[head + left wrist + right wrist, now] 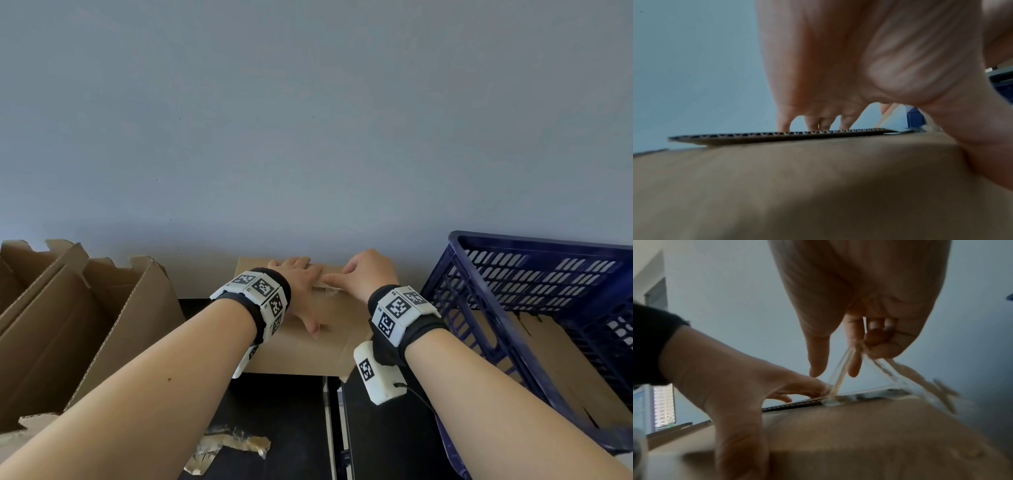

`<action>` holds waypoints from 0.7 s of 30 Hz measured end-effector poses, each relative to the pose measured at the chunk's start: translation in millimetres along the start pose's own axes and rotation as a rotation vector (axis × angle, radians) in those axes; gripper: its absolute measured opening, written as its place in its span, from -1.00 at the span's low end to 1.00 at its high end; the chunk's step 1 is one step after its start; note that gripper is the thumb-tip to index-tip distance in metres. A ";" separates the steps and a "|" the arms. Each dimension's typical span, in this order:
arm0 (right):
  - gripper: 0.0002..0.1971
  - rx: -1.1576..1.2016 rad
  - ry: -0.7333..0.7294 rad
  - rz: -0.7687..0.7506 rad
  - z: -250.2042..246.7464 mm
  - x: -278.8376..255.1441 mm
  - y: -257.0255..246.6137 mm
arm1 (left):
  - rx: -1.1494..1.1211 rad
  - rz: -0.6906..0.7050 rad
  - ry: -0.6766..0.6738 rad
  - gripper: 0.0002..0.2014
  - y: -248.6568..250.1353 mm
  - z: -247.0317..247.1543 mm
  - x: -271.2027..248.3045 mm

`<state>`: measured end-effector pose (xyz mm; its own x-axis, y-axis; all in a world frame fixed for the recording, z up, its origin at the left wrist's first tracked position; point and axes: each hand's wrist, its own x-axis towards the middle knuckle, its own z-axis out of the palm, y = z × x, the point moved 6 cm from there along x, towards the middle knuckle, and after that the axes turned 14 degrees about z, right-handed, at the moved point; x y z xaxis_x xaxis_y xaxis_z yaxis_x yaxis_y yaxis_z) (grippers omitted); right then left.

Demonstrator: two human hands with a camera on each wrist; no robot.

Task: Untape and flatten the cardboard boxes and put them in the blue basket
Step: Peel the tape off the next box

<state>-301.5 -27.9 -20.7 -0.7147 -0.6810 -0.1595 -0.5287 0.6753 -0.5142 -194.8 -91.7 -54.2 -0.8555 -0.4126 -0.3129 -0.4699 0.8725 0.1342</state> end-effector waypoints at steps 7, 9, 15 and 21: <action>-0.76 -0.084 0.056 0.178 -35.1 14.0 45.2 | -0.010 -0.016 0.000 0.11 -1.1 -8.6 -4.2; -0.81 -0.034 0.089 0.264 -48.9 20.0 65.6 | -0.030 -0.017 0.023 0.12 -4.8 -11.9 -7.2; -0.58 0.090 -0.051 0.289 -41.7 12.4 75.2 | -0.072 -0.014 0.056 0.12 -10.7 -14.4 -16.3; -0.71 0.232 -0.228 0.120 -24.5 -2.5 42.2 | -0.158 -0.016 0.094 0.20 -19.1 -20.1 -28.6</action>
<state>-333.3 9.3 -21.3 -0.6308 -0.6639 -0.4016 -0.3100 0.6902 -0.6539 -165.7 -101.9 -28.9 -0.8609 -0.4550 -0.2279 -0.5054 0.8167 0.2786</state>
